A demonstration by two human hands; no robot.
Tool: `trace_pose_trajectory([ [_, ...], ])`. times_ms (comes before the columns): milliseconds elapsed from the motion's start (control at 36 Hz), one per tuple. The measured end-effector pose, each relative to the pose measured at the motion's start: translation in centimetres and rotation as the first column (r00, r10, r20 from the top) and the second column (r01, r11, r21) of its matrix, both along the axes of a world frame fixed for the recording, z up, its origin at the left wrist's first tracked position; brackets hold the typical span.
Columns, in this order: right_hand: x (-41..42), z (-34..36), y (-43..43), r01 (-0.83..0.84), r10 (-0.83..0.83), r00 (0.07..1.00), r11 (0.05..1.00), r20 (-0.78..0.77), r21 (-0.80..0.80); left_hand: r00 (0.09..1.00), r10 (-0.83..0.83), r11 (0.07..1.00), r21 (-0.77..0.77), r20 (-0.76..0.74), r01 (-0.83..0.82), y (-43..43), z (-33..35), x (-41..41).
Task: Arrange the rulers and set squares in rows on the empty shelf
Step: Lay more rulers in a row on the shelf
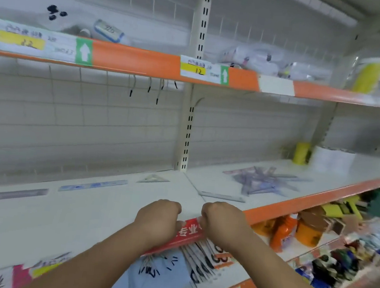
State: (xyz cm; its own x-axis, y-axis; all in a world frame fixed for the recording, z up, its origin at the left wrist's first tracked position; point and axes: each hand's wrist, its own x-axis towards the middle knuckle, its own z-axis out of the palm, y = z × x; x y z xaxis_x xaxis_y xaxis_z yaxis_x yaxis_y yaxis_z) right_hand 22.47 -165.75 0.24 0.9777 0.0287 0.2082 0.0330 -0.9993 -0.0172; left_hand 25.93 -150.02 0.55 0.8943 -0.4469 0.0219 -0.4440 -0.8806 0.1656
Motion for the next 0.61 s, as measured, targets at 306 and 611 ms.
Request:
trace_pose_trajectory([
  [306,-0.4,-0.4,-13.3,-0.008,0.009,1.0,1.0,0.007,-0.022,1.0,-0.011,1.0,0.007,-0.019,0.011,-13.5,-0.4,-0.5],
  [611,3.1,-1.0,-19.7,0.04,-0.041,0.998,0.999,-0.057,-0.01,0.998,-0.054,0.998,0.041,0.027,0.053,-20.4,0.1,3.5],
])
